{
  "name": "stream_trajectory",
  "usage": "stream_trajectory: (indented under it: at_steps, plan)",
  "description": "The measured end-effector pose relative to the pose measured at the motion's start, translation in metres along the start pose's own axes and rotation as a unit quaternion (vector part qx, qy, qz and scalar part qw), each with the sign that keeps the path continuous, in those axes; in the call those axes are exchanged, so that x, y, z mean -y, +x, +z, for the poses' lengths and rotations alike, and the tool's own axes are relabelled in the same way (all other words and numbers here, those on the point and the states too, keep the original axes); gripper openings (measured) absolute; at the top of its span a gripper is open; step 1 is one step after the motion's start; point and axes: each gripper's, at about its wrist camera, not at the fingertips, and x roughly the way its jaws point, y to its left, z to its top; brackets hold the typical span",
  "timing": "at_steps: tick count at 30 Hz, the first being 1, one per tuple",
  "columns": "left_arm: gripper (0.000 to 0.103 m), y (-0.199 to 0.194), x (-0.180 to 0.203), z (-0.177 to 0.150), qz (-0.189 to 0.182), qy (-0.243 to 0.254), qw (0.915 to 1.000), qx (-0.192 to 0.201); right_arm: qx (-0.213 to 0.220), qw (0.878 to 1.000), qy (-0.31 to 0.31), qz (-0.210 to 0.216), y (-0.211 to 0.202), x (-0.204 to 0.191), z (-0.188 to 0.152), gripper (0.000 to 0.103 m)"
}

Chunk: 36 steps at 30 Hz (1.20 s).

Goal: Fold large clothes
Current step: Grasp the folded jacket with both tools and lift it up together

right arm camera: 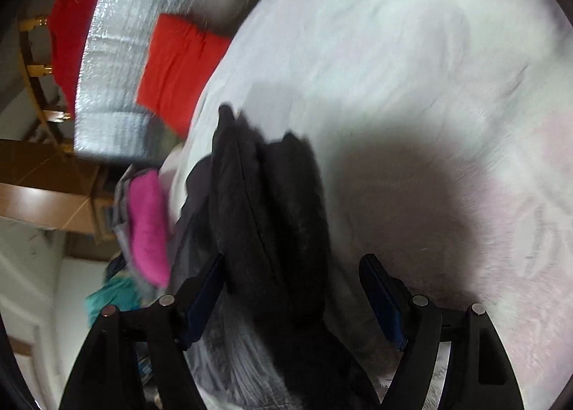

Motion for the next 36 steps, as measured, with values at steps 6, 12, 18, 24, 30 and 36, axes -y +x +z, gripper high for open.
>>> stream_trajectory:
  at_steps: [6,12,18,24,30,36]
  plan:
    - [0.084,-0.001,-0.003,0.006,-0.008,-0.013,0.9999,-0.006,-0.044,0.997,-0.010,0.059,0.007,0.004,0.002,0.080]
    - [0.084,-0.005,-0.012,0.010,0.013,-0.033,0.9992,0.018,-0.088,0.993,-0.070,0.041,0.026,-0.019,-0.013,0.081]
    - [0.088,0.012,0.005,0.006,-0.037,-0.013,0.9991,-0.015,-0.081,0.992,-0.082,0.045,0.039,-0.031,-0.014,0.087]
    - [0.089,0.037,0.046,-0.005,-0.058,0.030,0.9965,-0.051,-0.069,0.992,-0.095,0.051,0.044,-0.037,-0.019,0.087]
    - [0.090,0.042,0.045,0.000,-0.082,-0.001,0.9958,-0.039,-0.062,0.993,-0.091,0.034,0.044,-0.035,-0.019,0.079]
    - [0.094,0.050,0.057,0.001,-0.058,-0.009,0.9979,-0.028,-0.034,0.993,-0.115,-0.001,0.050,-0.051,-0.025,0.082]
